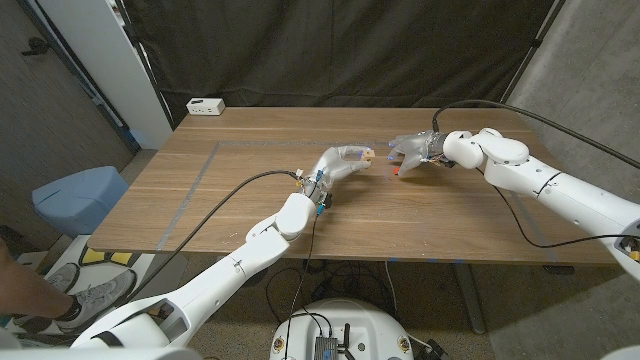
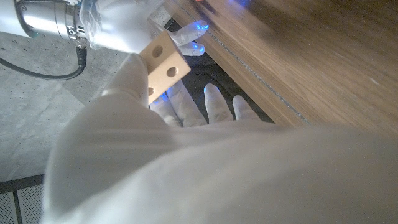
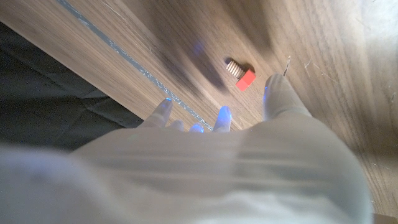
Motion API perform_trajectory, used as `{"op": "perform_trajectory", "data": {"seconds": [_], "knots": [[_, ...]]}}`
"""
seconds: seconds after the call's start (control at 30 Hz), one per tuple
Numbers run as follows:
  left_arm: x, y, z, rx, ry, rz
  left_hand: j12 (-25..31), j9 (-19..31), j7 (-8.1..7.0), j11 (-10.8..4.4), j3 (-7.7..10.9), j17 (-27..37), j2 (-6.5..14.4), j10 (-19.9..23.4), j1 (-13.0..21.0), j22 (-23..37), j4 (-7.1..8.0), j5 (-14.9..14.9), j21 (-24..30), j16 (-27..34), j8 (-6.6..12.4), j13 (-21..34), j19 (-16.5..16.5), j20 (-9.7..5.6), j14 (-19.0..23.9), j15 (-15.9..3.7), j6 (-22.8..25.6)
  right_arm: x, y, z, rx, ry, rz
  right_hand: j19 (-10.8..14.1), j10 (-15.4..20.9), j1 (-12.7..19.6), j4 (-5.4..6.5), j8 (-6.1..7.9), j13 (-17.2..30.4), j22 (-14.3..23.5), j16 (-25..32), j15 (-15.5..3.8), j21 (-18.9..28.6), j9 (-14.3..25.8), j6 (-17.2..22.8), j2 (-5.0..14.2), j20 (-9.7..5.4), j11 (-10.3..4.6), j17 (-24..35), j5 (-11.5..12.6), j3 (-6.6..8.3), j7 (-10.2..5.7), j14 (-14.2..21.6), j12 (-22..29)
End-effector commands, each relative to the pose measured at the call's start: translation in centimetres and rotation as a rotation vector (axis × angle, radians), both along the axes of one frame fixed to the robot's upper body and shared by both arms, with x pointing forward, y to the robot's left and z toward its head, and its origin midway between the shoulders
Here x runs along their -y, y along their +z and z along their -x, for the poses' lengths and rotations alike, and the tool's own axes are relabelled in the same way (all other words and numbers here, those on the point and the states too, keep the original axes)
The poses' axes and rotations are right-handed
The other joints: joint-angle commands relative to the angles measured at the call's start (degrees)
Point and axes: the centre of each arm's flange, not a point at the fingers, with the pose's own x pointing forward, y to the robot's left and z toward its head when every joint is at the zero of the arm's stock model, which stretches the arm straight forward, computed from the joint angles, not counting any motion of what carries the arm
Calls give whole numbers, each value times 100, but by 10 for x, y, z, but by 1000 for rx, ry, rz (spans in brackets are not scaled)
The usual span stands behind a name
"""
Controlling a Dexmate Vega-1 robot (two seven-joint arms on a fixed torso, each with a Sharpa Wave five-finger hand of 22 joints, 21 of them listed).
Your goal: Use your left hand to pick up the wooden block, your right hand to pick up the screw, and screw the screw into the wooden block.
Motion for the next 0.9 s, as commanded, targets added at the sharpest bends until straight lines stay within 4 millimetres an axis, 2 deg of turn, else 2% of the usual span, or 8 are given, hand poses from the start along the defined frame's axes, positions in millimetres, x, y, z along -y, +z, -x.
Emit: {"op": "perform_trajectory", "data": {"seconds": [0.03, 0.9], "knots": [[0, -3, 1, 1, -7, -8, 16, 20, 0, 11, -24, 27, 55, 40, -10, 30, -3, 34, 47, 26, 19, 30, -12, -32, 52, -649, 165, 0, 3, -4, 6, 20, 40, 69, 27, 83, 5, 35, 11, 8, 51, -44, 30, 27, 92, -20, -26, -75, 9, 40, 55, 11, 28, 33], [2, -5, 4, -2, -9, -15, 4, 20, -1, 11, -33, 32, 82, 59, -14, 31, 0, 37, 48, 34, 18, 39, -19, -41, 59, -658, 184, 5, 0, -7, 7, 35, 88, 166, 67, 197, 7, 82, 13, 8, 76, -121, 43, 46, 190, -82, -58, -105, 14, 63, 96, 7, 113, 40]]}}
